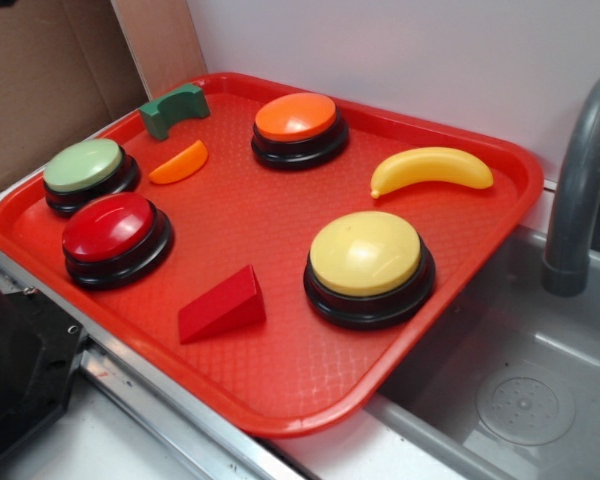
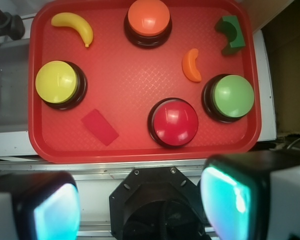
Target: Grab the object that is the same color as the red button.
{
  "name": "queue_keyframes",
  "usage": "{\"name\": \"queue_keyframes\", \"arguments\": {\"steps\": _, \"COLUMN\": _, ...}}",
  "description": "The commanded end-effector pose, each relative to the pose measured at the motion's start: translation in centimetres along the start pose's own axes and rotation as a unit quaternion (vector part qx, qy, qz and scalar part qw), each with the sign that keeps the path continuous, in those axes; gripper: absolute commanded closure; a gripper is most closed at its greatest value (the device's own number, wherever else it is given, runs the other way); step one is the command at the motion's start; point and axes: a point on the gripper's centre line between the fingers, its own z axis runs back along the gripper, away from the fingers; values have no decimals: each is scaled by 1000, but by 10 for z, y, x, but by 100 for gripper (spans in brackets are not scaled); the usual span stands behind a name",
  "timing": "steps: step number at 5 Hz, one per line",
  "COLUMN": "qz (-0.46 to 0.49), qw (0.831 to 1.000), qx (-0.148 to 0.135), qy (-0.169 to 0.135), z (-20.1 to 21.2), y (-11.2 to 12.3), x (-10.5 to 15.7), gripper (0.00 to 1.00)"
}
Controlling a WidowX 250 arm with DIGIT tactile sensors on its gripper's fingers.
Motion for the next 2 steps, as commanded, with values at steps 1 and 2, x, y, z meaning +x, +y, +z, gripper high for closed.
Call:
{"name": "queue_keyframes", "arguments": {"steps": 1, "qz": 0, "qw": 1000, "qx": 0, "qy": 0, "z": 0, "y": 0, "x": 0, "gripper": 0}}
{"name": "queue_keyframes", "arguments": {"steps": 2, "qz": -81, "qw": 997, "qx": 4, "qy": -1, "z": -18, "y": -24, "x": 1, "gripper": 0}}
